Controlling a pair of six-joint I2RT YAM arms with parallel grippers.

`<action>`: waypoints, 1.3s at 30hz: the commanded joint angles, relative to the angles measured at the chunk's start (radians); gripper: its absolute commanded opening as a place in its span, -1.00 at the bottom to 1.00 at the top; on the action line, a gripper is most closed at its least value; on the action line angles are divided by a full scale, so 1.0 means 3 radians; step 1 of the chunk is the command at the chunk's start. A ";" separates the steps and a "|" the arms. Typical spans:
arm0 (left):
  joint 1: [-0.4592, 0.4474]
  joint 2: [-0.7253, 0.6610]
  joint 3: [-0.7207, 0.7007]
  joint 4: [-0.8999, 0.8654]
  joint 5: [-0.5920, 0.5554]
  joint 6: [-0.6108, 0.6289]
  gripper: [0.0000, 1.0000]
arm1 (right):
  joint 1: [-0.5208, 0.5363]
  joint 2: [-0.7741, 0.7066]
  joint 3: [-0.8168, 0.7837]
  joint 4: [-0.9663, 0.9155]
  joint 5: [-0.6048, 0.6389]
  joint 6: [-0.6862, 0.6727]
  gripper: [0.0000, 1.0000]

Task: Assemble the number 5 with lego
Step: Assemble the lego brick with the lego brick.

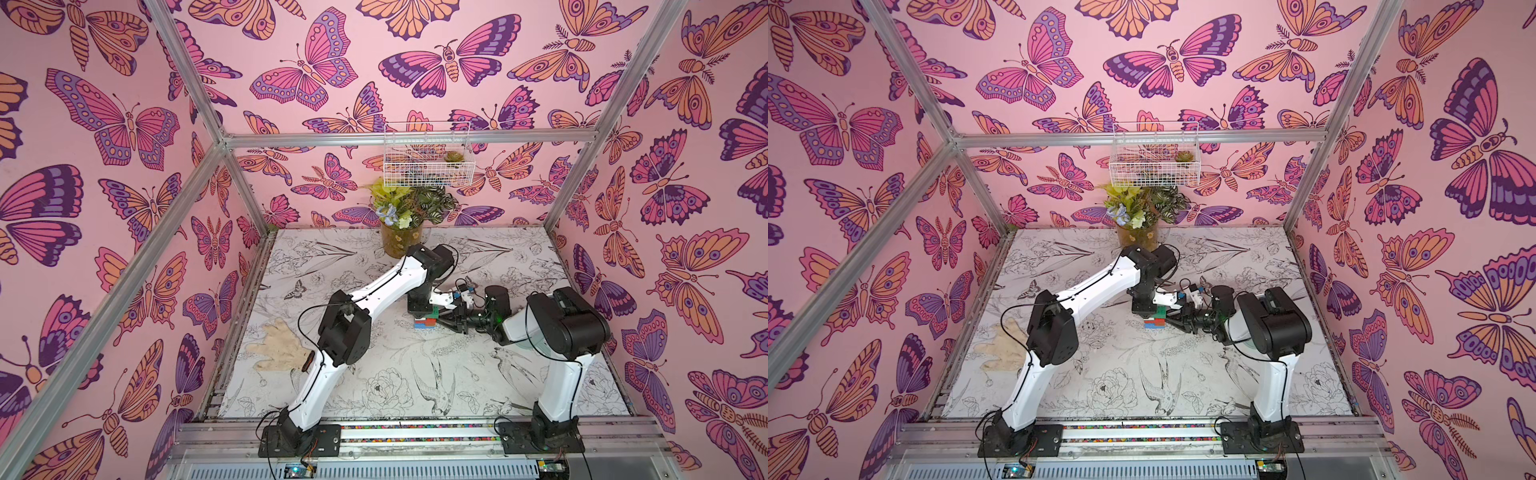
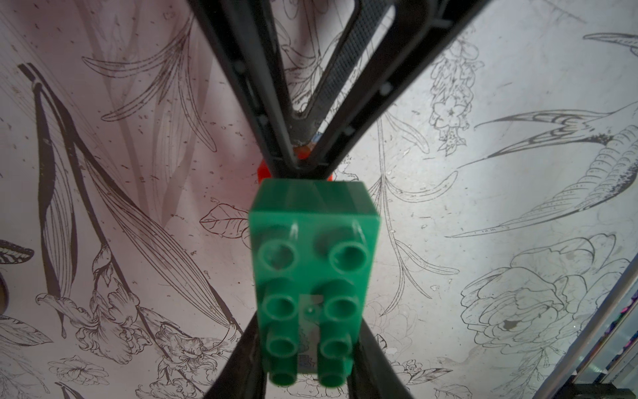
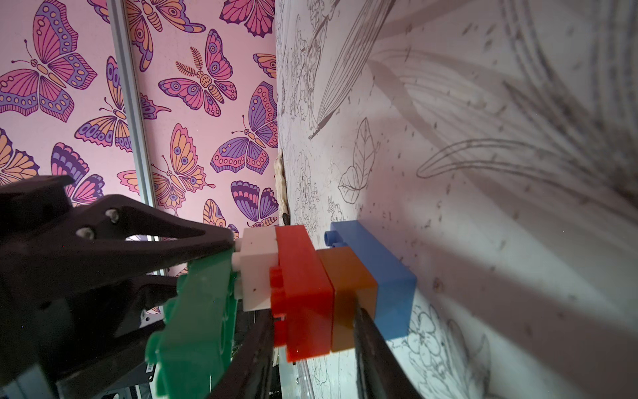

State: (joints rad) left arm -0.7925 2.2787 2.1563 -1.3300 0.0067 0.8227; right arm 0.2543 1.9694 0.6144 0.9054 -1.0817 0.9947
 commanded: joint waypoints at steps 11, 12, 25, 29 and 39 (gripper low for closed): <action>0.0011 0.0003 0.0087 -0.0204 0.0054 -0.0140 -1.00 | 0.0067 0.0149 0.0008 -0.0287 0.0117 -0.0049 -0.23; 0.0016 0.0012 0.0113 -0.0204 0.0041 -0.0170 -1.00 | 0.0068 0.0151 0.0012 -0.0287 0.0118 -0.0049 -0.23; 0.0039 -0.0021 0.0211 -0.0337 0.0125 -0.0186 -1.00 | 0.0078 0.0145 0.0018 -0.0313 0.0113 -0.0068 -0.22; 0.0069 -0.0041 0.0118 -0.0340 0.0182 -0.0155 -1.00 | 0.0078 0.0145 0.0027 -0.0327 0.0113 -0.0069 -0.22; 0.0131 0.0030 0.0094 -0.0332 0.0258 -0.0145 -1.00 | 0.0086 0.0139 0.0023 -0.0340 0.0113 -0.0082 -0.22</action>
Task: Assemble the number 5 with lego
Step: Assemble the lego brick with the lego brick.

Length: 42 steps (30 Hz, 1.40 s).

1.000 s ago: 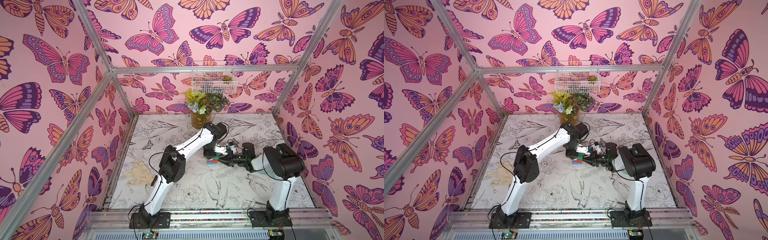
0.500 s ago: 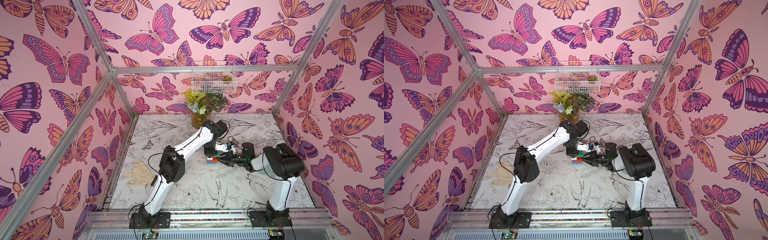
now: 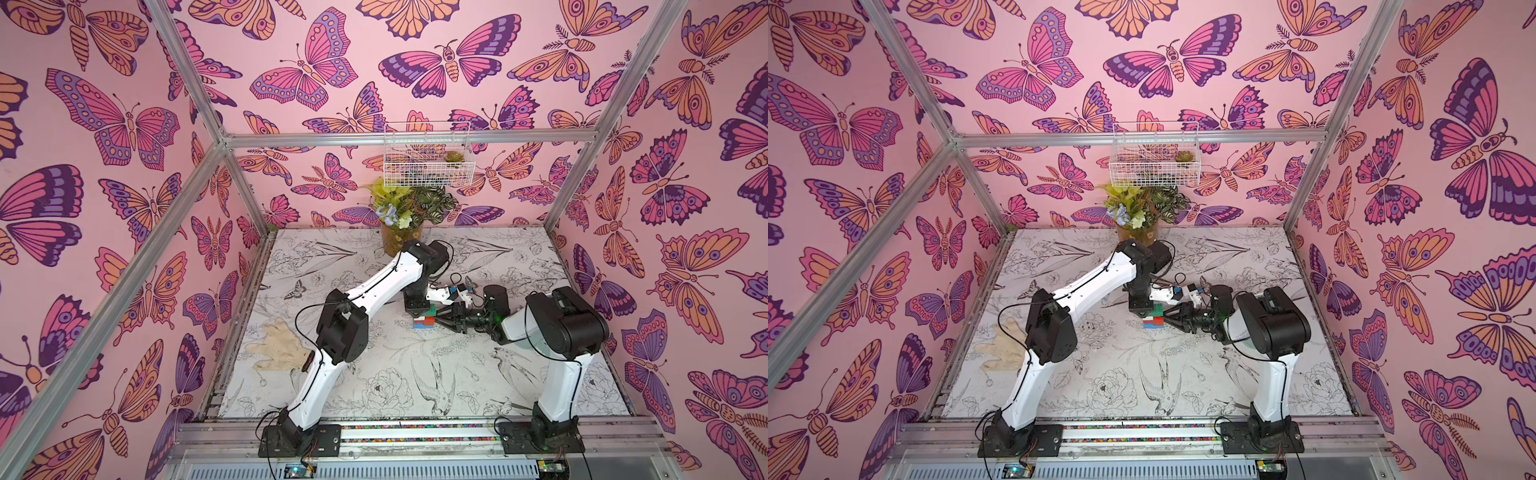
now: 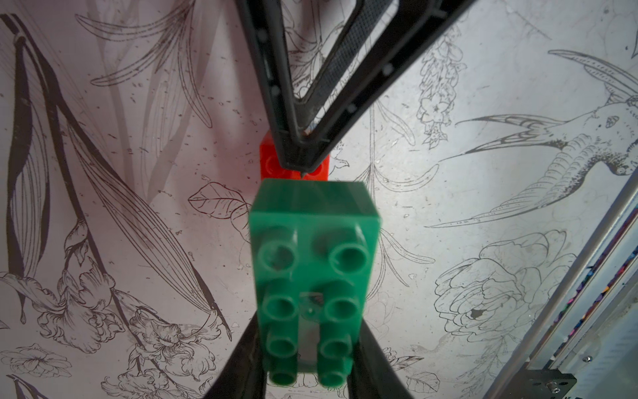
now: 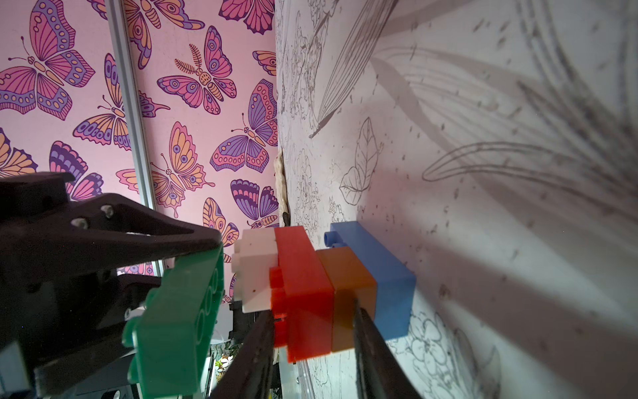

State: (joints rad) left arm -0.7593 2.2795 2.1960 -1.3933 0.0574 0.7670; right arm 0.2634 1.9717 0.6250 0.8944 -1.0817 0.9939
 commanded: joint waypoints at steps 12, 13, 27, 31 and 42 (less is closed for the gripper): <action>0.0020 0.0076 -0.0044 -0.0115 0.0151 0.0039 -1.00 | 0.0053 0.0136 -0.0010 -0.0308 0.0118 -0.0081 -0.23; 0.0020 0.0083 -0.0049 -0.0116 0.0151 0.0041 -1.00 | 0.0055 0.0131 -0.0007 -0.0312 0.0118 -0.0078 -0.23; 0.0020 0.0159 -0.0069 -0.0040 0.0150 0.0041 -1.00 | 0.0055 0.0131 -0.0015 -0.0316 0.0113 -0.0083 -0.23; 0.0020 0.0158 -0.0082 0.0006 0.0162 0.0031 -1.00 | 0.0056 0.0131 -0.0014 -0.0317 0.0113 -0.0079 -0.23; 0.0003 0.0081 -0.0281 0.0199 -0.0034 0.0066 -1.00 | 0.0057 0.0131 -0.0013 -0.0317 0.0113 -0.0081 -0.23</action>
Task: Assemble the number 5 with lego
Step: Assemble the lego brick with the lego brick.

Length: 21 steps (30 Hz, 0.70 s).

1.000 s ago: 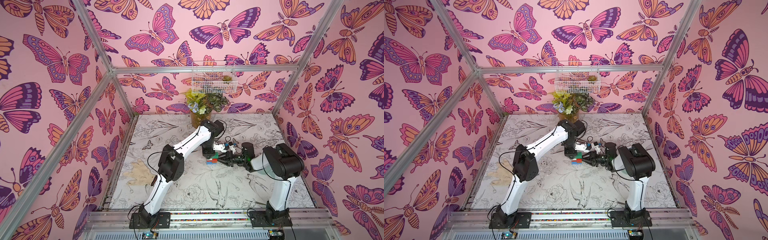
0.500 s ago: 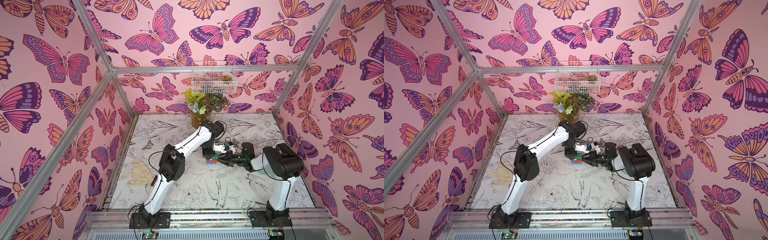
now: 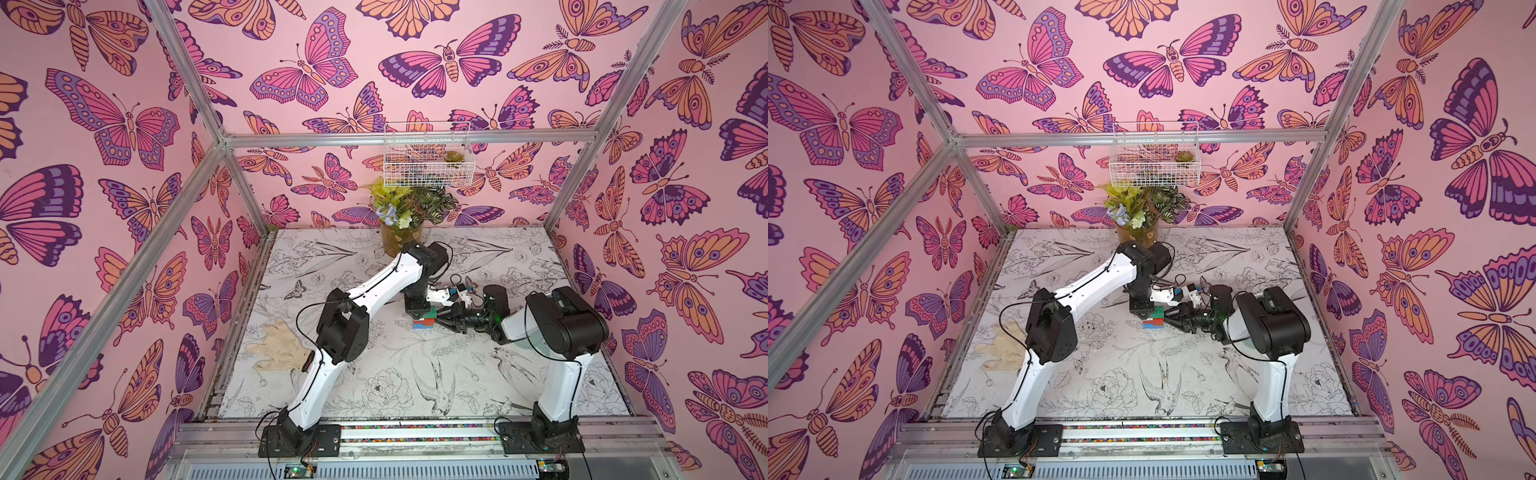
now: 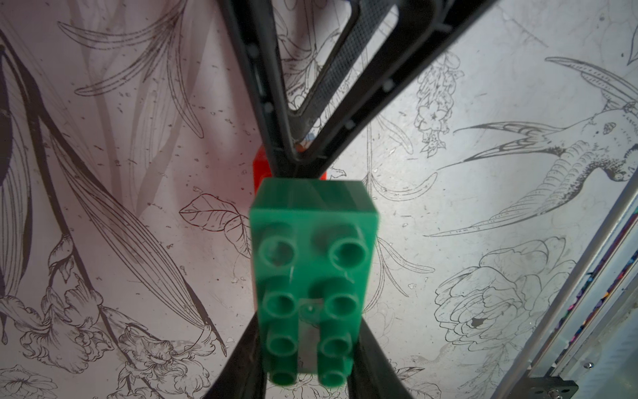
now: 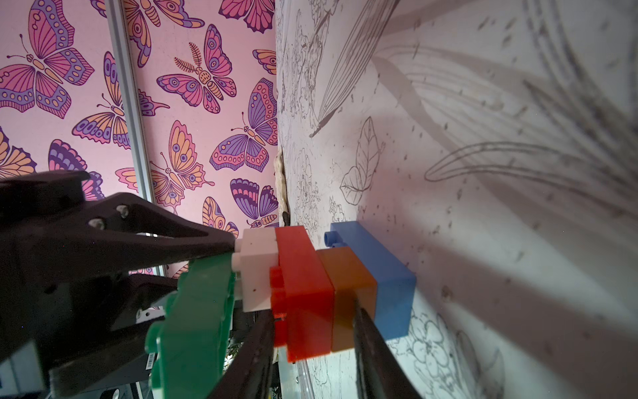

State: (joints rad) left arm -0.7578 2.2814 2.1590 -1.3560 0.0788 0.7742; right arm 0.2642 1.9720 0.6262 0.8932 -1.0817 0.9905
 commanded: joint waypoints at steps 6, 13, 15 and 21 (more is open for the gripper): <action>-0.0015 0.0056 -0.0272 0.0150 -0.0164 0.0068 -1.00 | 0.0058 0.0132 -0.0011 -0.0319 0.0105 -0.0067 -0.22; -0.0036 0.0037 -0.0278 0.0195 -0.0281 0.0055 -1.00 | 0.0060 0.0140 0.0004 -0.0343 0.0106 -0.0078 -0.22; -0.0036 0.0009 -0.0272 0.0188 -0.0195 0.0060 -1.00 | 0.0060 0.0148 0.0004 -0.0349 0.0108 -0.0083 -0.23; -0.0015 -0.0038 -0.0283 0.0180 -0.0029 0.0087 -1.00 | 0.0065 0.0140 0.0010 -0.0370 0.0109 -0.0095 -0.23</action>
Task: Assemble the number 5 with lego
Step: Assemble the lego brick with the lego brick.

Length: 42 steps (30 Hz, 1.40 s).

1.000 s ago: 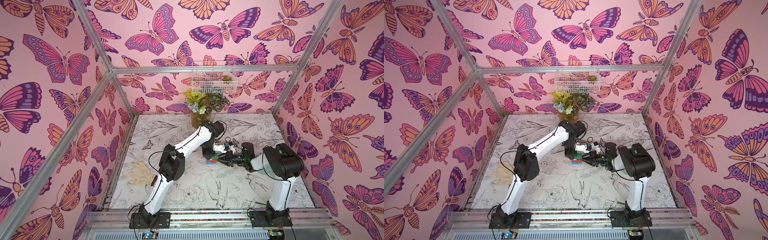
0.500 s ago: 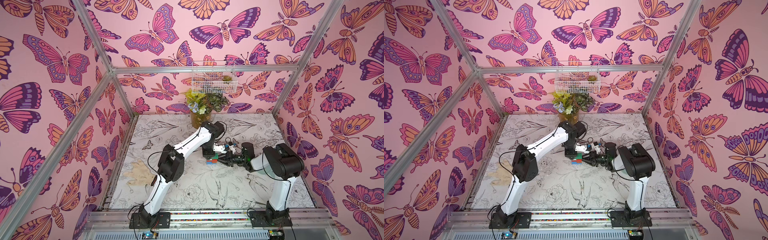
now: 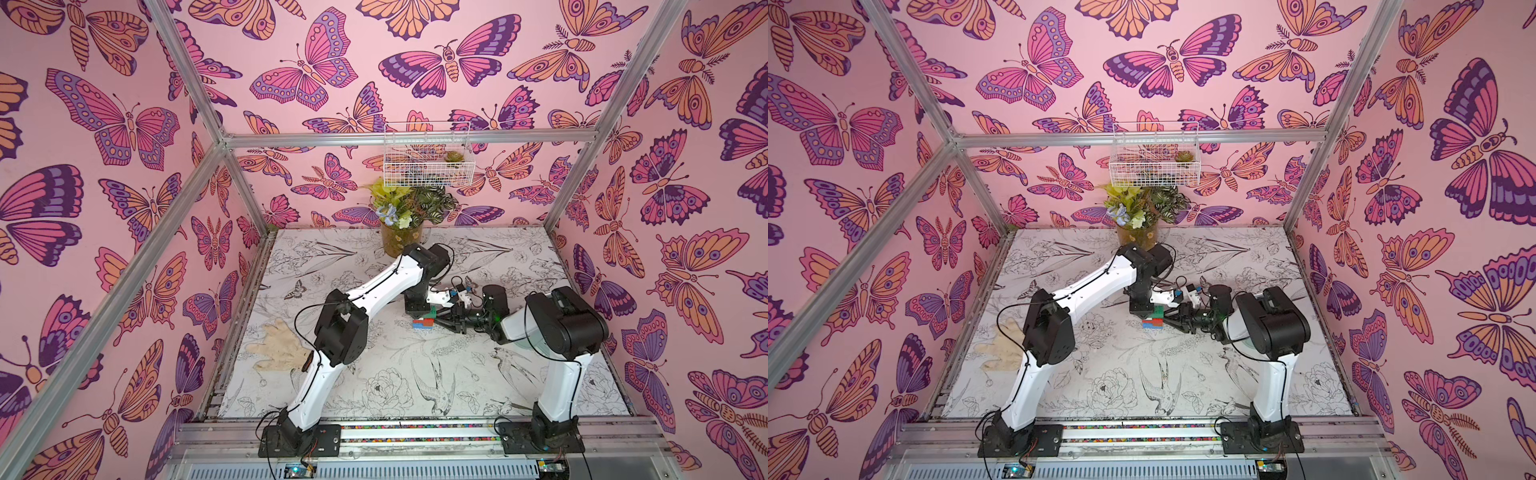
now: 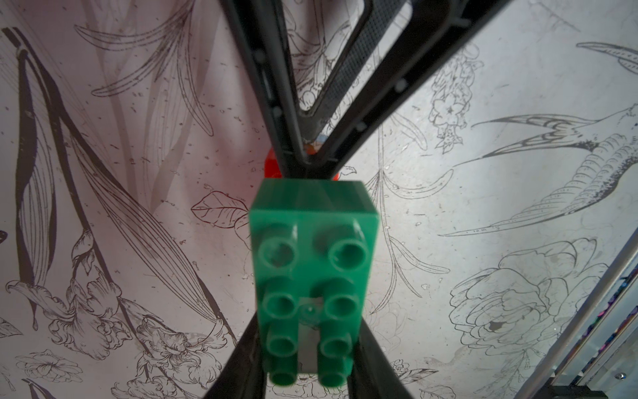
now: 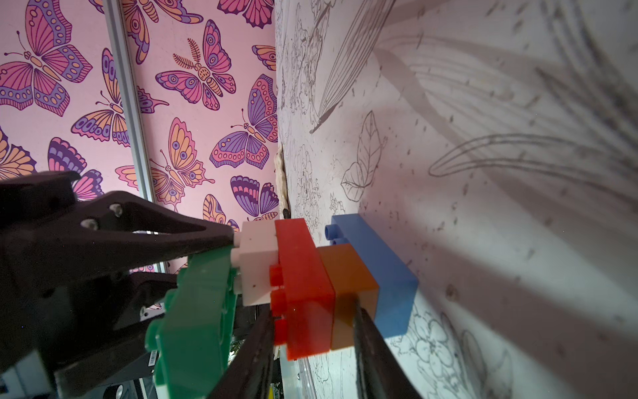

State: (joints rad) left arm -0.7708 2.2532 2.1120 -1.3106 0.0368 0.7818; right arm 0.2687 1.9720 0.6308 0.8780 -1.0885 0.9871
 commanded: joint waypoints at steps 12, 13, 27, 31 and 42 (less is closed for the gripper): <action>-0.0023 0.0089 -0.0235 0.0091 -0.0373 0.0217 -1.00 | 0.0050 0.0139 0.0009 -0.0345 0.0141 -0.0092 -0.23; -0.0028 0.0081 -0.0225 0.0101 -0.0418 0.0214 -1.00 | 0.0050 0.0141 0.0007 -0.0344 0.0141 -0.0091 -0.23; -0.0107 -0.0008 -0.0270 0.0114 0.0158 0.0307 -1.00 | 0.0055 0.0142 0.0007 -0.0344 0.0141 -0.0089 -0.23; -0.0115 0.0002 -0.0275 0.0150 0.0123 0.0310 -1.00 | 0.0055 0.0129 0.0004 -0.0353 0.0144 -0.0093 -0.23; -0.0199 0.0269 -0.0306 0.0085 0.0013 0.0250 -1.00 | 0.0061 0.0150 0.0014 -0.0340 0.0141 -0.0087 -0.24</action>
State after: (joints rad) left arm -0.7872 2.2349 2.0663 -1.2694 -0.0376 0.8494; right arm 0.2710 1.9732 0.6384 0.8635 -1.0931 0.9863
